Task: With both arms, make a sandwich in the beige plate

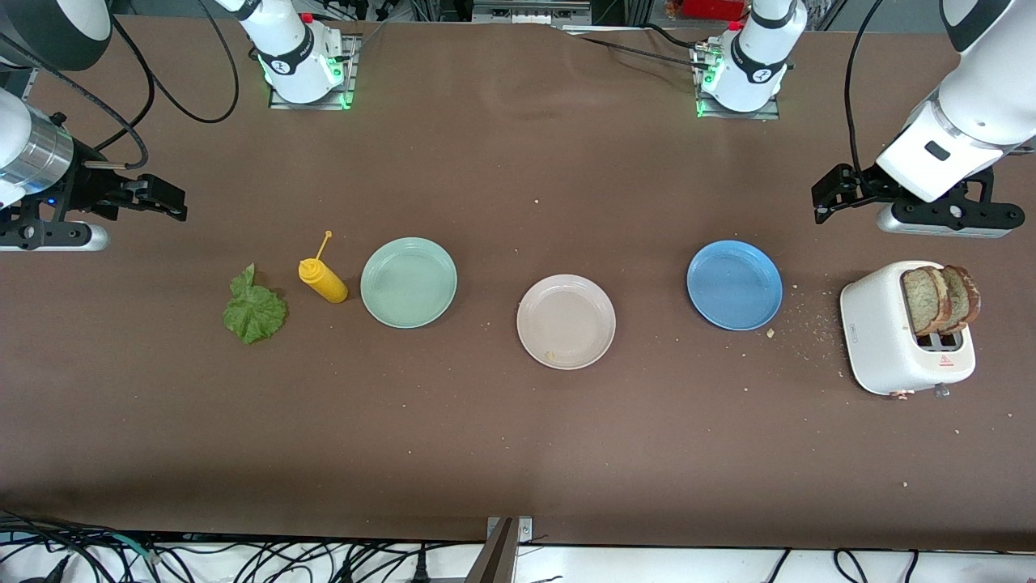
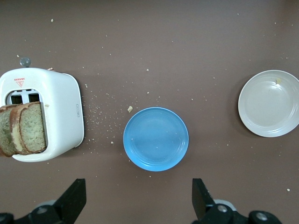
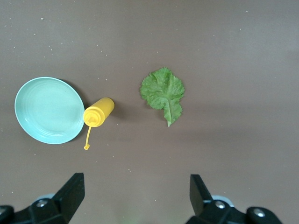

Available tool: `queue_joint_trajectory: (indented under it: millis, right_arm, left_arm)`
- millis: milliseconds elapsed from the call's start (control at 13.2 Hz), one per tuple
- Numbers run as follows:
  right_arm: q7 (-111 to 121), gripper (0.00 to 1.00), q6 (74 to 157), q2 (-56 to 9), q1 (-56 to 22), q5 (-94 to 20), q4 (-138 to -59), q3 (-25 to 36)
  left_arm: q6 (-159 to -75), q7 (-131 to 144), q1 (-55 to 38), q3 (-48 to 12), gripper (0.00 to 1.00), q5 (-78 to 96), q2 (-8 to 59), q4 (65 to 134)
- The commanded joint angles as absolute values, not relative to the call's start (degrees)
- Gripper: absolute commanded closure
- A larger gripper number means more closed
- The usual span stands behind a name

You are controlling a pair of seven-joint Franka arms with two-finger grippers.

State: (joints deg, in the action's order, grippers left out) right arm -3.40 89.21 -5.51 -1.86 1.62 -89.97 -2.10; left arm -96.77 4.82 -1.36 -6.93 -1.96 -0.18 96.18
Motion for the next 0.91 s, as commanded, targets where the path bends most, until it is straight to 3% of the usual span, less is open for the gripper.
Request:
queue_joint_trajectory:
  millis: [0,830]
  right_arm:
    - [-2.99,0.00,89.30,-5.45,-1.76,1.85,-89.74,-2.02]
    - [-2.99,0.00,89.47,-5.45,-1.76,1.85,-89.74,-2.02]
  left_arm:
    - [-96.59,3.34,-2.02,-6.33,0.00,-0.35,-0.26,95.98]
    - [-96.59,2.90,-1.58,-6.24,0.00,-0.35,-0.26,95.89]
